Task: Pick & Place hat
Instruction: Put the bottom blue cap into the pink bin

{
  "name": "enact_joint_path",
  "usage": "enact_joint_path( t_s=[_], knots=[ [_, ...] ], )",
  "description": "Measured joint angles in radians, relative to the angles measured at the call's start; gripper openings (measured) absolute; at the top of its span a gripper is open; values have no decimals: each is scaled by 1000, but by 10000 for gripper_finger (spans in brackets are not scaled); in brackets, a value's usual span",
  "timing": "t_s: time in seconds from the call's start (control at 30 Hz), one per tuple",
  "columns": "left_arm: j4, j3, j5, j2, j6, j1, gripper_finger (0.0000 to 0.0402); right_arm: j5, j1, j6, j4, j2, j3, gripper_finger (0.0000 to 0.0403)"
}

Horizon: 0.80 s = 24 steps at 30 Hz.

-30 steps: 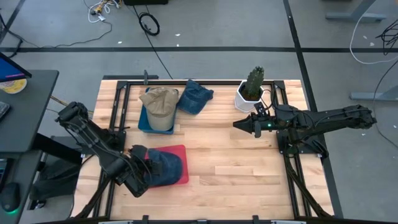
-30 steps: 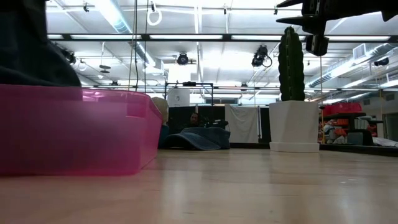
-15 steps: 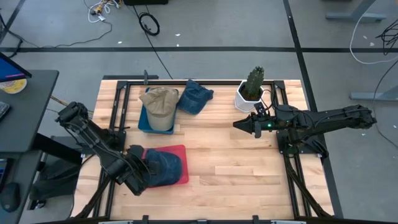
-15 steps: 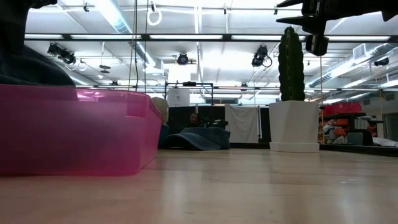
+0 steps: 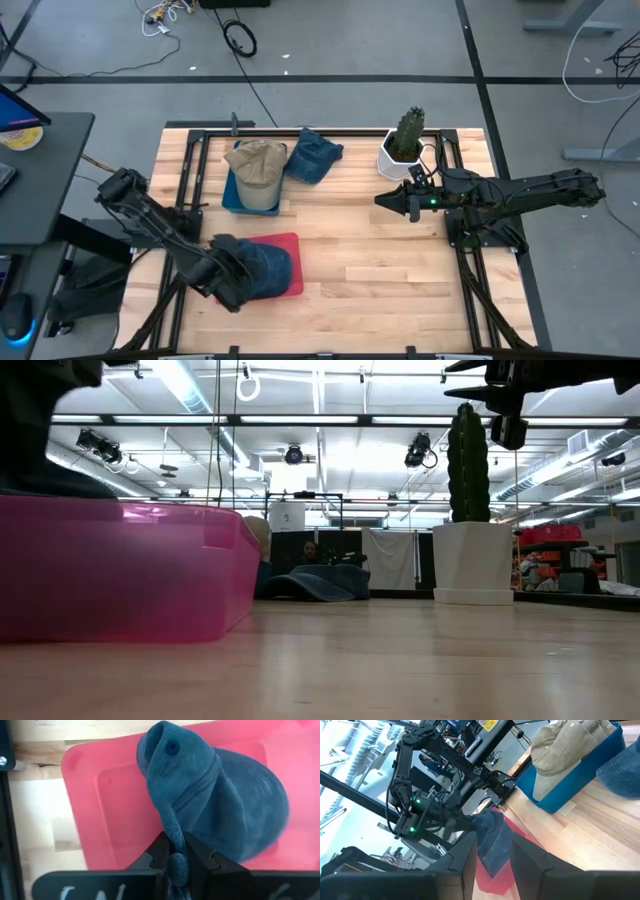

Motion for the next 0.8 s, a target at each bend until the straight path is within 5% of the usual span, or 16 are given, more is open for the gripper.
enact_joint_path(
  t_s=[0.47, 0.8],
  knots=[
    [2, -1, -120, 54, -2, 117, 38, 0, 0, 2, 0, 0, 0, 113],
    [-3, -1, -68, 54, -2, 82, 38, 0, 0, 9, 0, 0, 0, 113]
  ],
)
